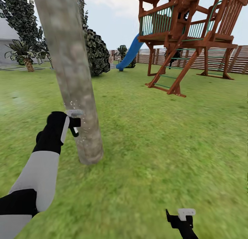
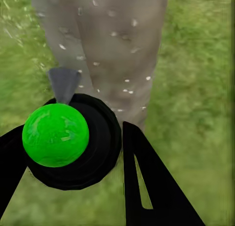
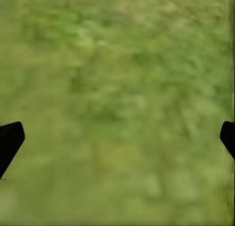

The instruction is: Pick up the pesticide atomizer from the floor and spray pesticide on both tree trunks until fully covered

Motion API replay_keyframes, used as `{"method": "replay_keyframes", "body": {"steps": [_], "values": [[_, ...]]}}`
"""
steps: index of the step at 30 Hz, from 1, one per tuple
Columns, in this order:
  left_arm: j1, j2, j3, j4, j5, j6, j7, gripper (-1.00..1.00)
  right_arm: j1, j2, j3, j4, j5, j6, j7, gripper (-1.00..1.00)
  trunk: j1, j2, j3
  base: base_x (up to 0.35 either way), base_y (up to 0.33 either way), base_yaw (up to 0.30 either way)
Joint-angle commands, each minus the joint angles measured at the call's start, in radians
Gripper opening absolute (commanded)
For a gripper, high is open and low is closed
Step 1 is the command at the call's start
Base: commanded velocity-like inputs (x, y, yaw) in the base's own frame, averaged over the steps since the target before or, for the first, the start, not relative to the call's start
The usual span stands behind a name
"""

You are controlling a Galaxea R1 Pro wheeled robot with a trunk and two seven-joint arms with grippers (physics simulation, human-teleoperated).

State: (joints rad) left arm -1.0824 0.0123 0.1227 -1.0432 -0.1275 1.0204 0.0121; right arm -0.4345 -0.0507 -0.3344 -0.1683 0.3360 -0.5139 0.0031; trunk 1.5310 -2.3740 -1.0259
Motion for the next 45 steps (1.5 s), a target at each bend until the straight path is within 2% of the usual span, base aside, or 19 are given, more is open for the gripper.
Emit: {"method": "replay_keyframes", "body": {"steps": [1, 5, 7, 10, 19, 33, 45], "values": [[0.0, 0.0, -0.001, 0.001, -0.001, 0.0, 0.0, -1.0, 0.0, 0.0, 0.0, 0.0, 0.0, 0.0, 0.0, 1.0, 0.0, 0.0, 0.0, 0.0, -0.269, 0.0], [0.001, 0.0, -0.002, 0.016, -0.003, 0.0, 0.006, -1.0, 0.0, 0.001, 0.0, 0.0, 0.0, 0.0, 0.0, 1.0, 0.0, 0.0, 0.0, 0.0, -0.27, 0.161], [0.01, 0.0, -0.002, 0.018, -0.03, 0.0, 0.007, -1.0, 0.0, 0.001, 0.0, 0.0, 0.0, 0.0, 0.0, 1.0, 0.0, 0.0, 0.0, 0.0, -0.27, 0.262], [0.033, 0.0, -0.002, 0.018, -0.037, 0.0, 0.006, -1.0, 0.0, 0.001, 0.0, 0.0, 0.0, 0.0, 0.0, 1.0, 0.0, 0.0, 0.0, 0.015, -0.27, 0.275], [0.057, -0.009, -0.002, 0.018, -0.038, 0.0, 0.006, -1.0, 0.0, 0.002, 0.0, 0.0, 0.0, 0.0, 0.001, 1.0, 0.0, 0.0, 0.0, 0.092, -0.27, 0.249], [0.058, -0.011, -0.002, 0.018, -0.038, 0.0, 0.006, -1.0, 0.0, 0.001, 0.0, 0.0, -0.001, 0.0, 0.001, 1.0, 0.0, 0.0, 0.0, 0.037, -0.272, 0.018], [0.058, -0.011, -0.002, 0.018, -0.038, 0.0, 0.006, -1.0, 0.0, 0.002, 0.0, 0.0, -0.001, 0.0, 0.002, 1.0, 0.0, 0.0, 0.0, 0.0, -0.273, 0.264]]}}
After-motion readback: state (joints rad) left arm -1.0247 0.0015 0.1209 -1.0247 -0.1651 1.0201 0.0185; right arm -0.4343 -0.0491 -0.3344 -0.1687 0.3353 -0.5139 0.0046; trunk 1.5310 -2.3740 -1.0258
